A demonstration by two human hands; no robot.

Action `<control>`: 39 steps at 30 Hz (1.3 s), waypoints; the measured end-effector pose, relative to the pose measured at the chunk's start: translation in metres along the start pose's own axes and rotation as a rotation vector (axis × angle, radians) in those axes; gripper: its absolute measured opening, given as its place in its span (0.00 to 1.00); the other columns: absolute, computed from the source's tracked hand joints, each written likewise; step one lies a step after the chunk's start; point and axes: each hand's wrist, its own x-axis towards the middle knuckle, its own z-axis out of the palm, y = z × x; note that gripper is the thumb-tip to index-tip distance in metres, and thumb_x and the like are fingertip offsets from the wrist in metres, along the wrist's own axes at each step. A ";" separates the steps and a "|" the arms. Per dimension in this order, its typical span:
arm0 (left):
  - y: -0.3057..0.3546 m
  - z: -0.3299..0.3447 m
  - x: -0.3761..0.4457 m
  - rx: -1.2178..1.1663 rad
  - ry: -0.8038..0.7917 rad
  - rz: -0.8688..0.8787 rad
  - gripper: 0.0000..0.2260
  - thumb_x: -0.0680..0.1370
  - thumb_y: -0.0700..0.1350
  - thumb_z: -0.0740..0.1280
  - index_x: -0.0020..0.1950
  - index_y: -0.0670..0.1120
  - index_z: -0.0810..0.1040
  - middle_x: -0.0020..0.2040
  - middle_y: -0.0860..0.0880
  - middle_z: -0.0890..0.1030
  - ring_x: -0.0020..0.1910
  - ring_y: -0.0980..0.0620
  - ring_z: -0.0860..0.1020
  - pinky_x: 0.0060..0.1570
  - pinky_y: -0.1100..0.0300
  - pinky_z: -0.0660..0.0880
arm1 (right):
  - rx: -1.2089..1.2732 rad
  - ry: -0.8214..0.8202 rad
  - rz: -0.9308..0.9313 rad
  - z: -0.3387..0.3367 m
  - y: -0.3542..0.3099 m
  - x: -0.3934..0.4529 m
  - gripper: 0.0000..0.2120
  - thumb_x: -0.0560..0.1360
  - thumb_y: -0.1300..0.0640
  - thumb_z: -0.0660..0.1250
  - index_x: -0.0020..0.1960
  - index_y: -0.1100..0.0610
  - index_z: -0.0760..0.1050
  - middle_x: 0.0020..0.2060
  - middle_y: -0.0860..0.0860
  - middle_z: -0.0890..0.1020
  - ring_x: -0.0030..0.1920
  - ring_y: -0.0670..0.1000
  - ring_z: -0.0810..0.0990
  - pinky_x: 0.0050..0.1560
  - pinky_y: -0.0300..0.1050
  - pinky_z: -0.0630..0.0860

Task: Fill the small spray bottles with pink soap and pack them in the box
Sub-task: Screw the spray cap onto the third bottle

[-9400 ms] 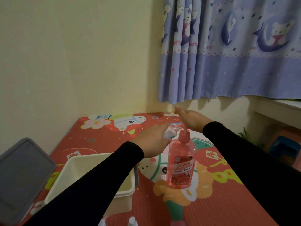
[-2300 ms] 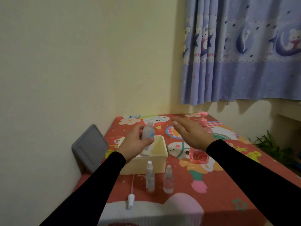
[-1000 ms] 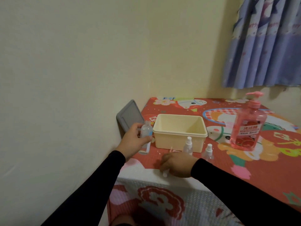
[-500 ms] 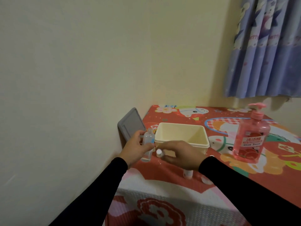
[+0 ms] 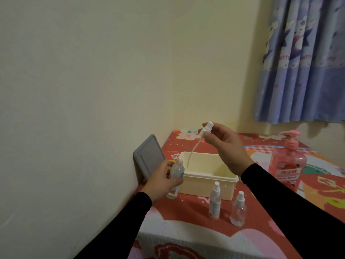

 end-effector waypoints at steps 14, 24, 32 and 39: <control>0.011 0.012 0.002 0.018 -0.072 0.046 0.20 0.71 0.45 0.75 0.59 0.54 0.71 0.55 0.47 0.81 0.53 0.48 0.81 0.56 0.48 0.78 | 0.019 0.016 0.001 -0.002 0.004 0.000 0.12 0.77 0.61 0.67 0.60 0.56 0.77 0.52 0.49 0.85 0.53 0.43 0.82 0.53 0.35 0.77; 0.027 0.021 0.002 0.000 -0.100 0.107 0.23 0.66 0.53 0.74 0.58 0.56 0.72 0.51 0.49 0.84 0.52 0.48 0.82 0.57 0.45 0.77 | -0.054 -0.089 0.095 0.003 0.022 -0.010 0.09 0.77 0.61 0.67 0.56 0.58 0.79 0.52 0.54 0.84 0.52 0.46 0.82 0.54 0.40 0.77; 0.032 0.026 0.002 -0.073 -0.138 0.145 0.18 0.70 0.49 0.74 0.58 0.56 0.75 0.50 0.47 0.83 0.51 0.48 0.82 0.57 0.48 0.78 | -0.006 -0.123 0.169 0.000 0.028 -0.017 0.08 0.78 0.62 0.64 0.55 0.62 0.79 0.47 0.56 0.82 0.50 0.53 0.81 0.57 0.48 0.78; 0.036 0.027 0.001 -0.132 -0.162 0.163 0.16 0.74 0.45 0.72 0.61 0.54 0.77 0.52 0.48 0.84 0.53 0.48 0.82 0.57 0.51 0.78 | 0.052 -0.147 0.205 -0.001 0.025 -0.020 0.08 0.79 0.63 0.63 0.53 0.58 0.80 0.49 0.57 0.84 0.50 0.52 0.83 0.52 0.42 0.80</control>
